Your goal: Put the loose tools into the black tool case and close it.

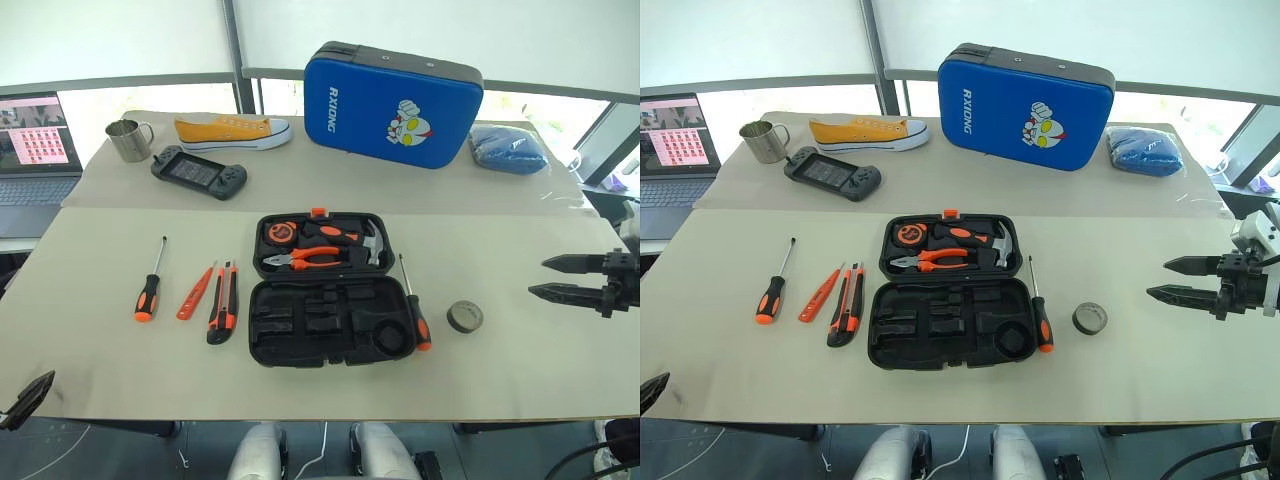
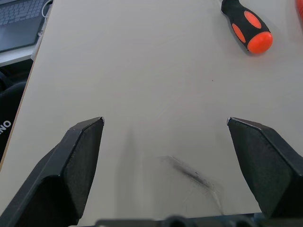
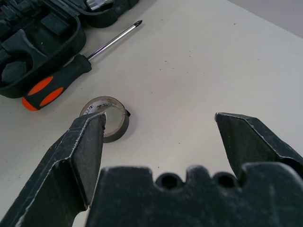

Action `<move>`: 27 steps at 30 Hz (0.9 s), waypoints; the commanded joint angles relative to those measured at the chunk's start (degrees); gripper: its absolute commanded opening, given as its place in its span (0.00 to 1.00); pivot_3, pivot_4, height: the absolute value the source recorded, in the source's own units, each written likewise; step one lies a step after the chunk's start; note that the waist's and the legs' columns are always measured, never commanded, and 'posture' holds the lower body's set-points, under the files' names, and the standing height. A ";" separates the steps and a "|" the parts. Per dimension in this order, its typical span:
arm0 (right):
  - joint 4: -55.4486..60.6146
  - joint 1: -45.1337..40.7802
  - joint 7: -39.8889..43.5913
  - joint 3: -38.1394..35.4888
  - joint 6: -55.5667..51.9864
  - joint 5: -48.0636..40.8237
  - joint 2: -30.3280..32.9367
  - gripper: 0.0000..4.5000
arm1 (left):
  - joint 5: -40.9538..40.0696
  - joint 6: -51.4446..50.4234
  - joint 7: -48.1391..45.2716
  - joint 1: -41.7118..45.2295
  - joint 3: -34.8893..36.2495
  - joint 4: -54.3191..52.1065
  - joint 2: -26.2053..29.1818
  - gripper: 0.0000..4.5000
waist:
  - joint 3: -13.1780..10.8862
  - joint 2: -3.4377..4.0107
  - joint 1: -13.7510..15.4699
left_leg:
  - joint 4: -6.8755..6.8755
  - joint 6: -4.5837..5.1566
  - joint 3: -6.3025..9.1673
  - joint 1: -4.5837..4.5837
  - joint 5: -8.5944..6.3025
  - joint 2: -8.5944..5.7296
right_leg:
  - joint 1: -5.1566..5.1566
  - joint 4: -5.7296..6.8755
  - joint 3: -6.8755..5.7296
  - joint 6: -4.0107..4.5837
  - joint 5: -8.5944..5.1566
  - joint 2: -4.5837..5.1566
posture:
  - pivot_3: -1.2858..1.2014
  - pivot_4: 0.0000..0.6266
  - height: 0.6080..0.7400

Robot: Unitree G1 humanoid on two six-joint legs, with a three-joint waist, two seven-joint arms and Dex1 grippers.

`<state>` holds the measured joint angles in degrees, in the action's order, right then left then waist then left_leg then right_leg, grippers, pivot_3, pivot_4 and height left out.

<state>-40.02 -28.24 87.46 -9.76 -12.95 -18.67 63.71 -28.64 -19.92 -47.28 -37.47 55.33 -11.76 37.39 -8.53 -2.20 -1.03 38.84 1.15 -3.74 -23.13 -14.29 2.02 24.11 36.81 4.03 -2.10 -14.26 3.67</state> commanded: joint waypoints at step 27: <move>60.61 6.98 -11.26 -2.93 -20.24 -25.03 -6.95 0.96 | -2.57 -49.53 23.83 43.83 -33.89 -3.74 14.01 1.00 | -0.03 -0.01 0.15 | 0.02 -0.04 0.36 -0.07 -0.01 -0.04 | 0.02 0.26 0.00 -0.05 0.04 -0.14 | 0.52 0.24 0.99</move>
<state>17.05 -19.65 78.01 -12.11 -31.92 -41.25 57.03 -32.78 -69.35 -23.43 5.70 23.07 -16.80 50.78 -8.56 -2.21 -0.89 38.86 1.12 -3.39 -23.20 -14.29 1.98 24.14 37.08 4.03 -2.15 -14.22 3.53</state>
